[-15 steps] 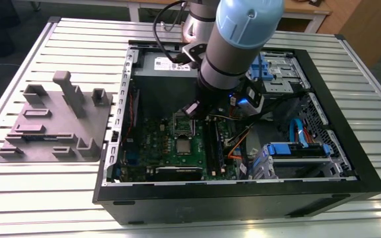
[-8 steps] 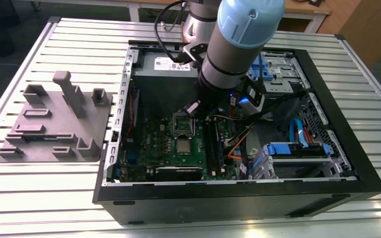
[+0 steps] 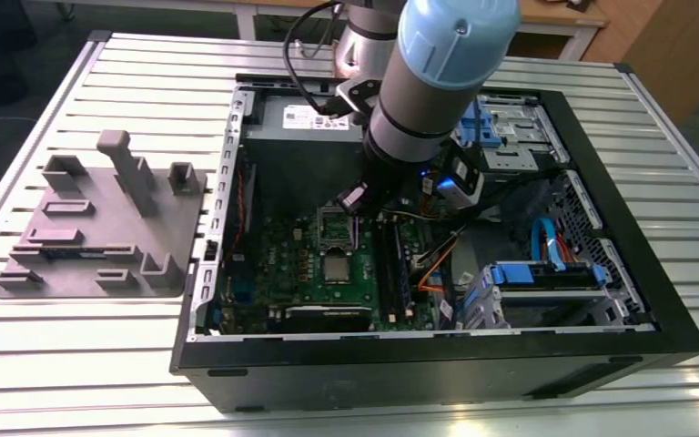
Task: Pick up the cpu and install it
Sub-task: 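Close the cpu cover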
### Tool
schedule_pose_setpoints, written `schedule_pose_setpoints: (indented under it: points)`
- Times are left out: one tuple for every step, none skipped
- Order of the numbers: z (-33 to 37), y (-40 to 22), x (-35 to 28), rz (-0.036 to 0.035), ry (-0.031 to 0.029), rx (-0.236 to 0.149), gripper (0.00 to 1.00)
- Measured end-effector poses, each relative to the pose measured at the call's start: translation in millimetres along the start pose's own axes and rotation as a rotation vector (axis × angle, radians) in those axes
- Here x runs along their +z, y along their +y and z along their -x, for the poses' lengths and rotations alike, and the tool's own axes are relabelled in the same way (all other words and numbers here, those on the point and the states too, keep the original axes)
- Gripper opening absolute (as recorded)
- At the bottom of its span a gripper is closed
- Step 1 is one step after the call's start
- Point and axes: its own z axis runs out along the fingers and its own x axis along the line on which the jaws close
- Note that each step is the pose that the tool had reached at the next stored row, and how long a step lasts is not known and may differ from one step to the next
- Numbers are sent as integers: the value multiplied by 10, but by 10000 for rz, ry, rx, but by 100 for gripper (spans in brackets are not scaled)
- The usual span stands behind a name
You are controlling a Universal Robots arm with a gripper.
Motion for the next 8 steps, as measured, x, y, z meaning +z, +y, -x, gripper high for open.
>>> schedule_pose_setpoints:
  points:
    - [2,2,4,7,-5,-2,10]
    - [3,4,8,15,-10,-4,10]
    - [5,6,11,23,-15,-6,10]
    - [6,7,14,31,-20,-9,10]
    - [7,8,18,43,-28,-12,10]
    - [8,9,22,52,-35,-15,10]
    - [10,11,26,58,-40,-16,10]
    - [10,11,30,62,-42,-17,10]
